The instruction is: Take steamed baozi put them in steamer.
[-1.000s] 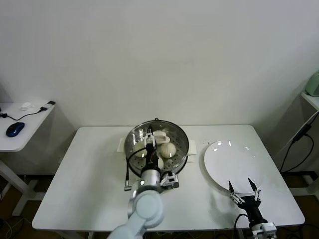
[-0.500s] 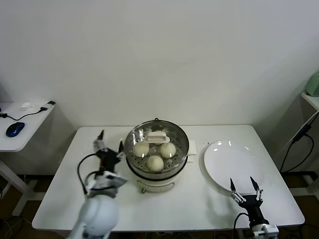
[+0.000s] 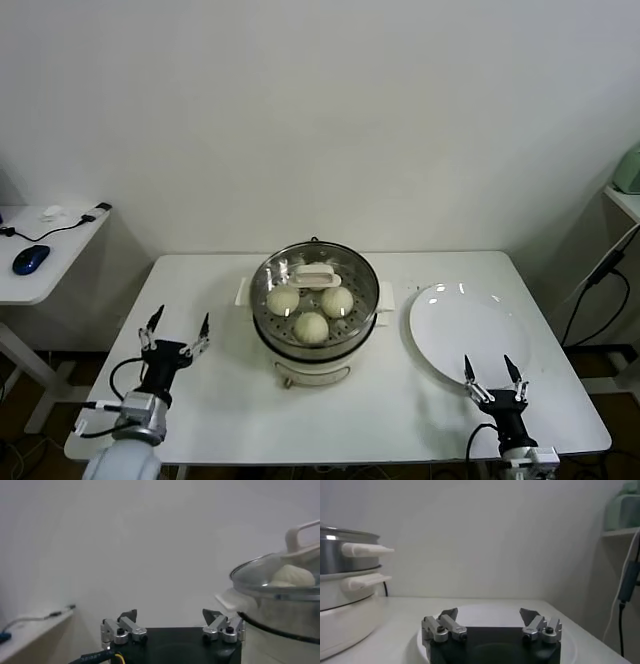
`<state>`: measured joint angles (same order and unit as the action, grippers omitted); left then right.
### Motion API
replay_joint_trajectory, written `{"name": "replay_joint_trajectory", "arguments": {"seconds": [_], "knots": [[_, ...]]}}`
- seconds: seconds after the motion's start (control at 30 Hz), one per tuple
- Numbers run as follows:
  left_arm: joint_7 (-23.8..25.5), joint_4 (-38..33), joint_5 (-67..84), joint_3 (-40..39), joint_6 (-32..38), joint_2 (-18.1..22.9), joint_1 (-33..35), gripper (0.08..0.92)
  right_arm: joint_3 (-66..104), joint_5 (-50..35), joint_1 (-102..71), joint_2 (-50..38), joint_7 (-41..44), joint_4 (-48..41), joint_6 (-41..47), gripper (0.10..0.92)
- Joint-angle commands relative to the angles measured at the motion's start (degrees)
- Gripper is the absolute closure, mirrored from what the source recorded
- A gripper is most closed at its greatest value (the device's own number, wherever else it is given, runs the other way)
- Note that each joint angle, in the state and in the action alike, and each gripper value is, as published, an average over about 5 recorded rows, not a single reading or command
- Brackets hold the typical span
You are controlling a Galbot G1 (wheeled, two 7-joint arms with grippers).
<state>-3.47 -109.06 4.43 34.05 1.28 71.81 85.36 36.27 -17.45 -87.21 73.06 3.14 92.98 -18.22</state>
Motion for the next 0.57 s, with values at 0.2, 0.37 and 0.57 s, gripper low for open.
{"name": "replay_joint_trajectory", "arguments": {"seconds": [0.2,0.37,0.57], "knots": [[0.02,5.18,13.02,4.15,10.72,-1.20,4.05,0.177,-0.83,-1.81,1.29,-0.39,-0.31,-0.21,2.03,0.203],[0.63,7.51,12.21,3.13,11.68,0.05,3.67,0.177,-1.09,-1.79,1.55,-0.71,-0.35,-0.20,2.01,0.203],[0.94,8.06,11.88,2.69,11.90,0.36,3.74,0.177,-1.22,-1.90,1.59,-1.08,-0.38,-0.45,1.83,0.203]]}}
